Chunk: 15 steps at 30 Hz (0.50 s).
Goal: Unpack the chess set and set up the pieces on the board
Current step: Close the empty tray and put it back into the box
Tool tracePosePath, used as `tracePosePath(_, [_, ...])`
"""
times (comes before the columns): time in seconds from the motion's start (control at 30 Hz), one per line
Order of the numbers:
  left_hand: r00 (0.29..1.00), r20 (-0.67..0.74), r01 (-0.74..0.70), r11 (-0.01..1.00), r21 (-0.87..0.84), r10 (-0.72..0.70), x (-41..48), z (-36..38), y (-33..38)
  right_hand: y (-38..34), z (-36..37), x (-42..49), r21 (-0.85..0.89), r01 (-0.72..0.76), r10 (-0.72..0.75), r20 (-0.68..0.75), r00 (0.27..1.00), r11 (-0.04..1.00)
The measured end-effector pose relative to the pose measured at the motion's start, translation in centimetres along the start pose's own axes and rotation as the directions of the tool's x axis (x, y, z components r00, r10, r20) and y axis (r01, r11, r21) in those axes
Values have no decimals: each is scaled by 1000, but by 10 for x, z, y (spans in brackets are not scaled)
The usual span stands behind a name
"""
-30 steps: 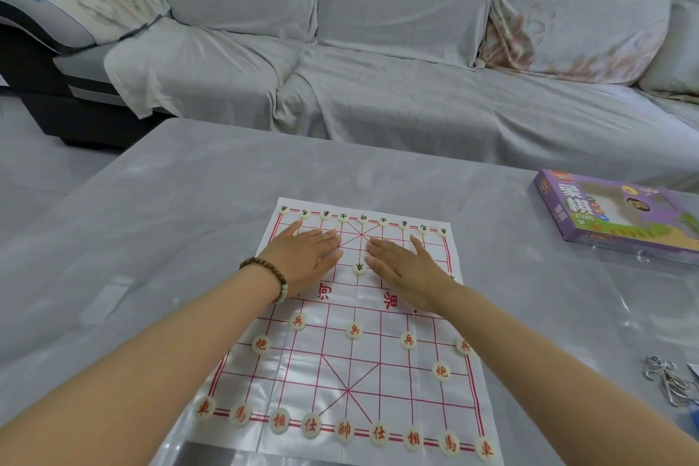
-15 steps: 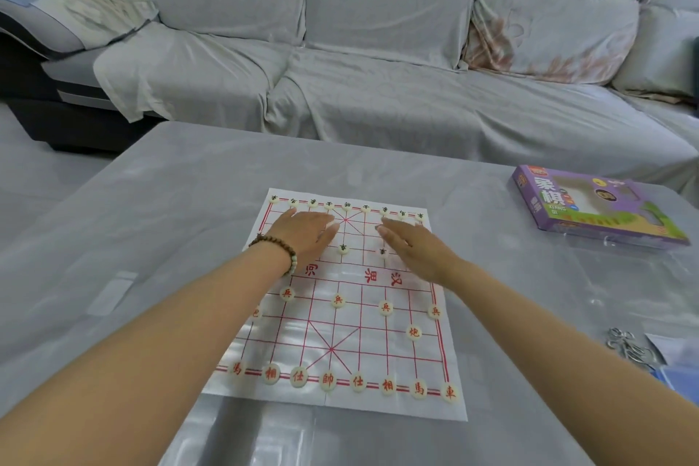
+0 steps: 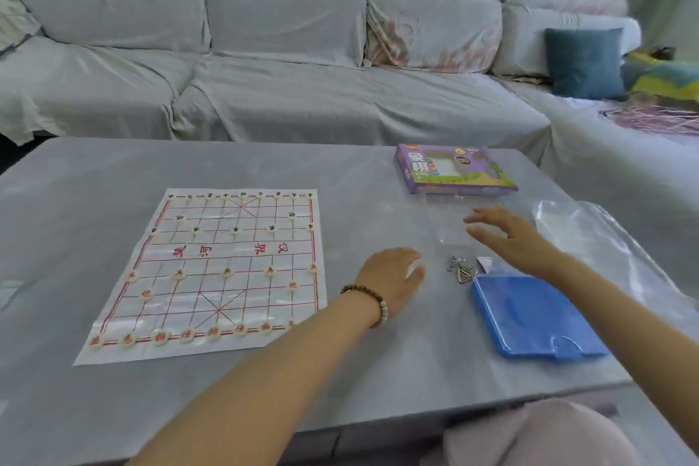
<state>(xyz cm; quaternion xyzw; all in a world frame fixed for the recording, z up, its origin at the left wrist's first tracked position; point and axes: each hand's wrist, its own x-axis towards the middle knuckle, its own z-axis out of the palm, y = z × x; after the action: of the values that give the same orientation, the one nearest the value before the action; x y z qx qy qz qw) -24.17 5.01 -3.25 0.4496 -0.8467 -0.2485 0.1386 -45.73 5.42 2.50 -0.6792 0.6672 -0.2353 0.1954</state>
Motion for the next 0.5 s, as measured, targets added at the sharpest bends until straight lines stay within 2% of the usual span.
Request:
tracePosePath(0.2, [992,121,44,982,-184,-22,29,50,72,87,-22,-56,23,-216,217,-45,975,976])
tracePosePath(0.27, [985,165,70,982,-176,-41,33,65,84,103,-20,-70,83,-275,281,-70,957,958])
tracePosePath(0.37, [974,224,49,996,-70,-33,33,87,94,121,-10,-88,167,-311,324,-56,944,936])
tracePosePath(0.5, [968,249,-97,972,216,41,32,101,92,124,12,-109,155,-262,273,-56,960,953])
